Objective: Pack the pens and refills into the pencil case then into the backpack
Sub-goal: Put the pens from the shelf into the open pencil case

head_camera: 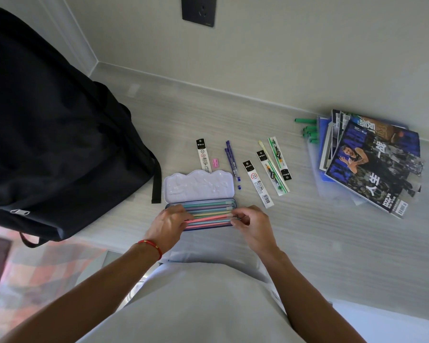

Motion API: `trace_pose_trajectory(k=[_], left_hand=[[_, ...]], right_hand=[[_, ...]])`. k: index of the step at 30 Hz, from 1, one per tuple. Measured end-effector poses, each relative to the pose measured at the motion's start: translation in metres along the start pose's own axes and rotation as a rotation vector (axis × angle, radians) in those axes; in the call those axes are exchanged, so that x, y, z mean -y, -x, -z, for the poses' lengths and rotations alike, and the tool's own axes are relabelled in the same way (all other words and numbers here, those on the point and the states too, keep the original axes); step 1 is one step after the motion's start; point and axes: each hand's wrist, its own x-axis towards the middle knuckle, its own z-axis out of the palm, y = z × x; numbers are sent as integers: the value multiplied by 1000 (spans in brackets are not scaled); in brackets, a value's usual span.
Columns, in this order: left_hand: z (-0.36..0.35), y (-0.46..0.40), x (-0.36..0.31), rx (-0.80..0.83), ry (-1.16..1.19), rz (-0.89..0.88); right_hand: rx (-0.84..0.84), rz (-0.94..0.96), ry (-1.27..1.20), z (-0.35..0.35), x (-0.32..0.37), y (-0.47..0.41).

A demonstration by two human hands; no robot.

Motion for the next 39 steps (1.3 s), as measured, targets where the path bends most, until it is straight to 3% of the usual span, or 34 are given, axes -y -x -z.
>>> trace_pose_trajectory(k=[10, 21, 24, 28, 31, 39], left_hand=[[3, -4, 4, 30, -29, 17], [5, -3, 5, 63, -60, 82], [6, -4, 1, 33, -57, 73], [7, -4, -4, -9, -68, 87], [8, -2, -11, -41, -58, 111], [13, 5, -18, -144, -23, 171]], right_hand=[[140, 166, 218, 4, 2, -11], [115, 161, 264, 5, -3, -15], [-98, 97, 180, 23, -13, -29], [-362, -191, 260, 59, -34, -61], [-349, -329, 351, 80, -47, -80], [-260, -338, 308, 81, -75, -96]])
